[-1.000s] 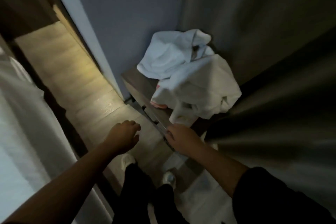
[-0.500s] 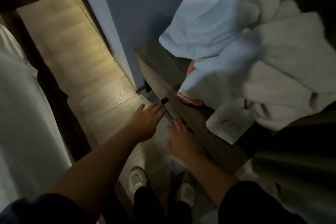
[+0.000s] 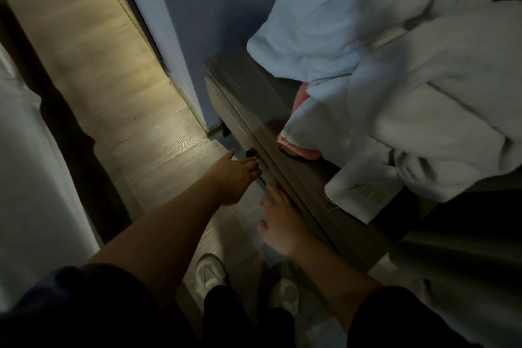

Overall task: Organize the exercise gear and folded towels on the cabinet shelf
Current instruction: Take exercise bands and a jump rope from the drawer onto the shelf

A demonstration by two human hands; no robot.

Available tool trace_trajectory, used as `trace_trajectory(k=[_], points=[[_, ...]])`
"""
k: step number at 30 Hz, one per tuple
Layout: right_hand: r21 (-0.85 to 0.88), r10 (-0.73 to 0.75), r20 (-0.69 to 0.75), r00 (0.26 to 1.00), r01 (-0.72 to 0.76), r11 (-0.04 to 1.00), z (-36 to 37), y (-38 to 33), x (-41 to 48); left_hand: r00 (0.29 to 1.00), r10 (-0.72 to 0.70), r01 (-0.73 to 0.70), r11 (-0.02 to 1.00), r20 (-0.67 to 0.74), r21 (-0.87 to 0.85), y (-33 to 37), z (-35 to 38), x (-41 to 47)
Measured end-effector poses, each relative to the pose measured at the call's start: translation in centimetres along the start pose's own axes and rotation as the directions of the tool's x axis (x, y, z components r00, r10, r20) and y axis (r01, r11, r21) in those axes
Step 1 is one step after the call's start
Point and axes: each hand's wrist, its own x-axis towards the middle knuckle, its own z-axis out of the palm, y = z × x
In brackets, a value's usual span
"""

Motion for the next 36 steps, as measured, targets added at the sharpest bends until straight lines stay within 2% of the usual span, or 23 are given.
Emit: trace_trajectory(k=[7,12,14,17,18,19,21,23,25,27,36], points=[[0.109,-0.062,0.095,0.994,0.051,0.993,3.2,-4.1,-1.8,0.997,0.018,-0.019,1.0,0.076,0.006,-1.9,3.8,-4.9],[0.205,-0.091,0.195,0.977,0.051,0.977,4.4,-6.7,-3.7,0.99,-0.088,0.095,0.994,0.114,-0.059,-1.6,4.8,-8.2],[0.289,-0.109,0.099,0.989,0.076,0.954,3.9,-7.2,-5.1,0.976,-0.218,0.211,0.961,-0.02,-0.178,-1.0,4.5,-10.0],[0.248,-0.035,-0.229,0.973,0.093,0.964,2.8,-6.5,-6.7,0.866,-0.353,0.251,0.919,-0.354,-0.303,-0.3,3.8,-12.2],[0.239,0.014,-0.261,0.965,0.051,0.97,2.4,-6.0,-6.8,0.84,-0.354,0.241,0.922,-0.412,-0.302,-0.1,3.5,-12.6],[0.255,0.079,-0.225,0.971,-0.019,0.967,2.1,-5.6,-6.7,0.842,-0.336,0.234,0.932,-0.422,-0.275,0.1,3.1,-12.6],[0.299,0.185,-0.028,0.982,-0.168,0.939,1.9,-4.8,-6.1,0.908,-0.249,0.199,0.964,-0.338,-0.177,0.4,2.1,-11.8],[0.271,0.174,0.084,0.981,-0.19,0.944,2.1,-4.7,-5.7,0.965,-0.185,0.168,0.98,-0.188,-0.105,0.7,1.3,-10.5],[0.245,0.136,0.058,0.989,-0.146,0.958,2.4,-4.7,-5.6,0.984,-0.145,0.142,0.989,-0.1,-0.038,0.4,1.0,-9.7],[0.257,0.119,0.03,0.992,-0.123,0.959,2.7,-4.9,-5.7,0.987,-0.134,0.136,0.991,-0.085,0.014,0.2,1.3,-9.8],[0.321,0.005,0.073,0.997,-0.029,0.947,5.4,-7.2,-6.6,0.996,-0.084,0.084,0.996,-0.025,0.03,-1.4,3.8,-13.6]])
